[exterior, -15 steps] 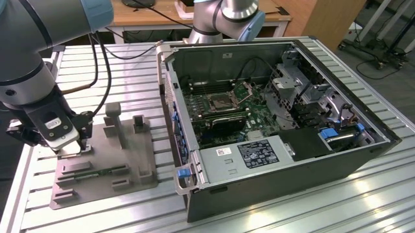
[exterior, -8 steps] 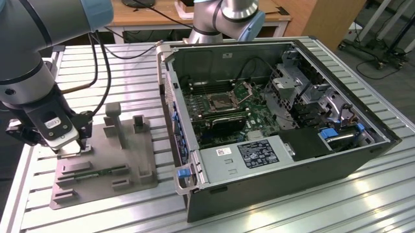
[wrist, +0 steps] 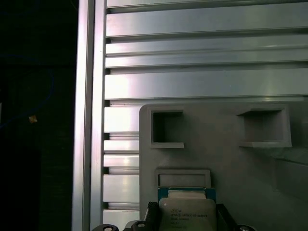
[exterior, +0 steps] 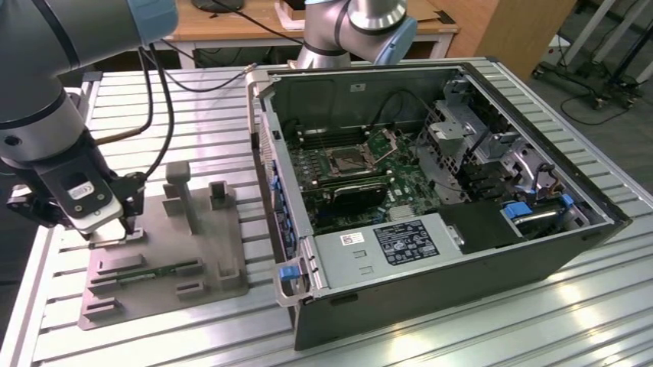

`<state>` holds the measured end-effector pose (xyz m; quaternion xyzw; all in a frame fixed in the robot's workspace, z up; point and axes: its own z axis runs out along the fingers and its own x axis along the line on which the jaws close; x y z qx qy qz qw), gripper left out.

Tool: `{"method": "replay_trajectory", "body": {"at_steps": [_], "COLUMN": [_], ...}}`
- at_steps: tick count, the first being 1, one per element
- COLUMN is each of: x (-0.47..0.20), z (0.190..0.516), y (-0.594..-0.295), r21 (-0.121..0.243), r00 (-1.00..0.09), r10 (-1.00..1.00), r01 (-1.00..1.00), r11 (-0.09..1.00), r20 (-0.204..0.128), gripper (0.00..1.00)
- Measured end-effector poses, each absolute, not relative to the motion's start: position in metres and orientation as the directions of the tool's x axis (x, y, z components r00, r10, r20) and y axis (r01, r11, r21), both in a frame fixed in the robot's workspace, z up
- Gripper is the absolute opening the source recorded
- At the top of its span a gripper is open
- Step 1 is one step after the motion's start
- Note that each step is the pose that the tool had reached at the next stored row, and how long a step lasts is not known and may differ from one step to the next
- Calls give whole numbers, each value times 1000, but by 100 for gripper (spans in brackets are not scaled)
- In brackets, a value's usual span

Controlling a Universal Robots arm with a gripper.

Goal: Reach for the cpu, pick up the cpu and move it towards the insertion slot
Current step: 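Pick up the cpu and move it towards the insertion slot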

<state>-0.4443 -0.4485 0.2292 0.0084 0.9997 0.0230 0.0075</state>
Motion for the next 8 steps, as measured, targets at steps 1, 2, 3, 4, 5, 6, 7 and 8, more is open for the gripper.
{"method": "replay_trajectory", "body": {"at_steps": [1,2,3,4,5,6,7,8], "x": [-444,-444,-444,-444,-444,-444,-444,-444], "z": [230,230,230,231,231,231,231,231], "y": [-448,-449,-449,-449,-449,-448,-449,-449], "r21": [46,46,46,46,46,46,46,46], "r00": [-1000,-1000,-1000,-1000,-1000,-1000,-1000,-1000], "r10": [17,17,17,17,17,17,17,17], "r01": [16,17,16,16,16,17,16,16], "r11": [999,999,999,999,999,999,999,999], "r20": [-15,-14,-14,-15,-15,-15,-15,-15], "gripper": [54,54,54,54,54,54,54,54]}}
